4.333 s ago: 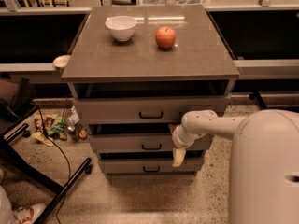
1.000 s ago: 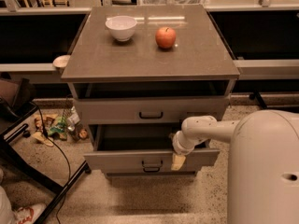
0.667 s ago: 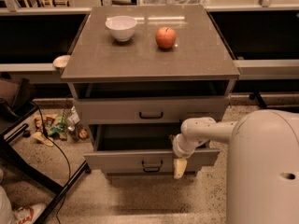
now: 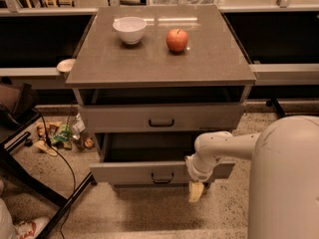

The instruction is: Open middle drawer

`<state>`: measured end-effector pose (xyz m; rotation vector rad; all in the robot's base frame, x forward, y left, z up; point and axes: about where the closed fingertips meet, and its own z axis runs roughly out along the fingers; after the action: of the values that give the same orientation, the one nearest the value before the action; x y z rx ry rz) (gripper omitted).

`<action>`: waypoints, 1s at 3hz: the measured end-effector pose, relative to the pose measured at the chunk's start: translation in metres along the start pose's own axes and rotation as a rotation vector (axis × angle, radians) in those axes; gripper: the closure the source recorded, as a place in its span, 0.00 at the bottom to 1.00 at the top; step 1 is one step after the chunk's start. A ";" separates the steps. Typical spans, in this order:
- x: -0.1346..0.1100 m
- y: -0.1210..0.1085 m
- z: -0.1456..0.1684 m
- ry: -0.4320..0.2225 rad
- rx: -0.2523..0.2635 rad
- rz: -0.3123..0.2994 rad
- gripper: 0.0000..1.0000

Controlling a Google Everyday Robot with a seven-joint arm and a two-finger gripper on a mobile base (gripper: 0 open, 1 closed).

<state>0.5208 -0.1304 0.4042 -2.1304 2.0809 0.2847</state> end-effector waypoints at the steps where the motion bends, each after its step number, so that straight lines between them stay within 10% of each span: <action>1: 0.000 0.005 -0.002 0.003 -0.009 0.002 0.42; 2: -0.001 0.018 -0.006 0.008 -0.023 0.004 0.66; 3: -0.001 0.018 -0.006 0.008 -0.023 0.004 0.62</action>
Offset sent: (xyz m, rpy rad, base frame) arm -0.0614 -0.0032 0.0232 -0.0257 0.0595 0.0080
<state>0.5027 -0.1314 0.4108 -2.1442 2.0960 0.3024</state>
